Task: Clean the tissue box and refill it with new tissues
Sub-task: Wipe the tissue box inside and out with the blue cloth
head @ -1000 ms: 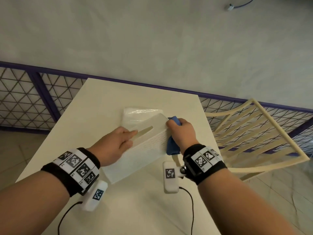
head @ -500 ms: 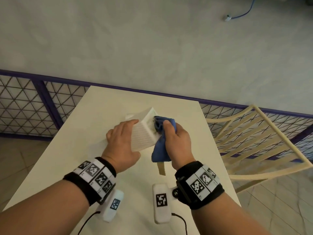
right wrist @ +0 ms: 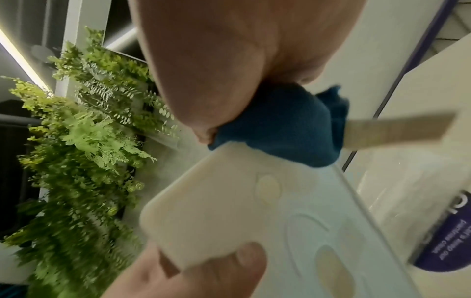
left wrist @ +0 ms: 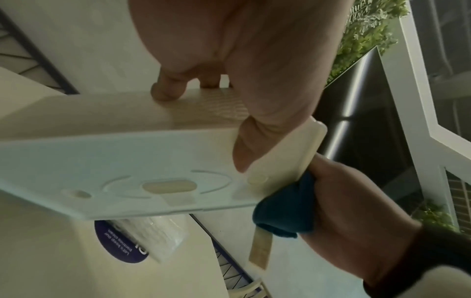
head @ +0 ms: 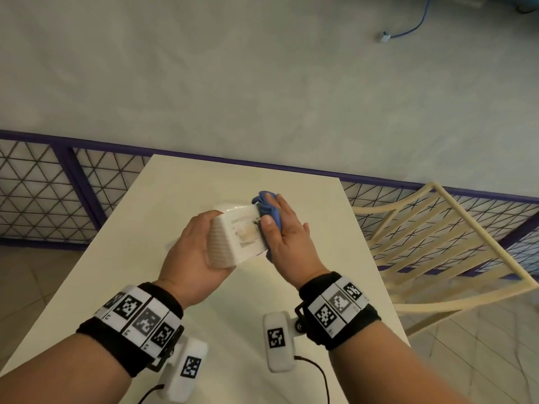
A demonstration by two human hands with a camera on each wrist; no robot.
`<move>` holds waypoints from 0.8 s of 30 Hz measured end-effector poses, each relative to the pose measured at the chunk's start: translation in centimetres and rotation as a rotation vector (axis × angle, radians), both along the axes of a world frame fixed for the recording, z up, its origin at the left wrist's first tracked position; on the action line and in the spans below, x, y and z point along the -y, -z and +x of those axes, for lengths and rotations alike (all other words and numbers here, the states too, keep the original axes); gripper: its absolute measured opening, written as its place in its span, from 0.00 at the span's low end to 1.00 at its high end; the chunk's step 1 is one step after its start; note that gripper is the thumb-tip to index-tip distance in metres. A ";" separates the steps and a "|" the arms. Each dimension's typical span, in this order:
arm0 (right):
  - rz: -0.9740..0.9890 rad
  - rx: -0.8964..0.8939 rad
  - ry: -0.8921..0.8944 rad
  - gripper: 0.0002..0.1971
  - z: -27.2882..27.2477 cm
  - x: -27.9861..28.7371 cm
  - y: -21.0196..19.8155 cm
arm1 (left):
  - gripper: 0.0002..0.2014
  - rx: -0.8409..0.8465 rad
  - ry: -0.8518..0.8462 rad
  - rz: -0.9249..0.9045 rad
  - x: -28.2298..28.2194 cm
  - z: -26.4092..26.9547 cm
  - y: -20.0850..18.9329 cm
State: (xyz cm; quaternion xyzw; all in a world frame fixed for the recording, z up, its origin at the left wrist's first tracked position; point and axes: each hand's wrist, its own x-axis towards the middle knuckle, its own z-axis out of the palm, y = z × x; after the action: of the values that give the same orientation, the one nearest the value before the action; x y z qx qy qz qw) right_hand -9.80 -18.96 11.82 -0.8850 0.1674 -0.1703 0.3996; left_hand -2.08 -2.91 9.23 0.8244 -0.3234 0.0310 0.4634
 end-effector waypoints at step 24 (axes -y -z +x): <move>0.151 0.058 -0.380 0.50 -1.5 0.6 -2.6 | 0.51 -0.733 0.463 -0.351 -4.1 2.4 0.7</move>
State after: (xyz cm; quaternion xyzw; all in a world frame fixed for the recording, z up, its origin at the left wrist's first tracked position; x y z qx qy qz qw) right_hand -11.32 -19.53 14.38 -0.8628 -0.0017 -0.1043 0.4946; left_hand 0.30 1.21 8.57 0.5961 -0.3038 -0.3121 0.6745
